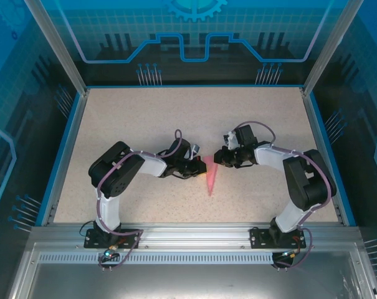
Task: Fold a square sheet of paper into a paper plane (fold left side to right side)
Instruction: Fold the wing for the fifth time at the center of the table.
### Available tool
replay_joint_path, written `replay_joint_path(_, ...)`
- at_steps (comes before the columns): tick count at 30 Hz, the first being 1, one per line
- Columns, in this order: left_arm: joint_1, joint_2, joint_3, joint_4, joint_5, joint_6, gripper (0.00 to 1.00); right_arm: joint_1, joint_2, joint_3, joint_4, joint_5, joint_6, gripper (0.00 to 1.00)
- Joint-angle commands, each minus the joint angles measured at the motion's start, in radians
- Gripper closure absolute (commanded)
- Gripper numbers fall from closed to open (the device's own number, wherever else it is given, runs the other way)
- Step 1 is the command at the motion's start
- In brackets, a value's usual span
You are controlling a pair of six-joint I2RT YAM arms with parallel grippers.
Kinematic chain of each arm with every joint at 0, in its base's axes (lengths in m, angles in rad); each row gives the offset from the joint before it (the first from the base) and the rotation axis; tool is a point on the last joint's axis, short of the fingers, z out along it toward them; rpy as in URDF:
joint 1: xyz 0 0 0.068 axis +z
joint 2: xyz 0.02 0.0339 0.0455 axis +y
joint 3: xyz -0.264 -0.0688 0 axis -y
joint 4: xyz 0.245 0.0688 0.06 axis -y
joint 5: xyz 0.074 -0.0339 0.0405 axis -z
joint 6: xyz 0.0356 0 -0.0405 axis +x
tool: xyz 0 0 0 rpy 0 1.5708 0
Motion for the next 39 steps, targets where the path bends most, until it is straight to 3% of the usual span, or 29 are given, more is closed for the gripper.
replay_joint_path(1,0.011,0.008,-0.017,-0.080,-0.065,0.024,1.00,0.015,0.028,0.026,0.010,0.001,-0.011,0.84)
replay_joint_path(28,0.012,0.001,-0.043,-0.106,-0.085,0.009,1.00,0.021,0.148,0.064,-0.002,0.026,-0.054,0.85)
replay_joint_path(39,0.012,-0.029,-0.053,-0.103,-0.079,0.018,0.99,0.038,0.184,0.086,-0.133,0.114,-0.091,0.85)
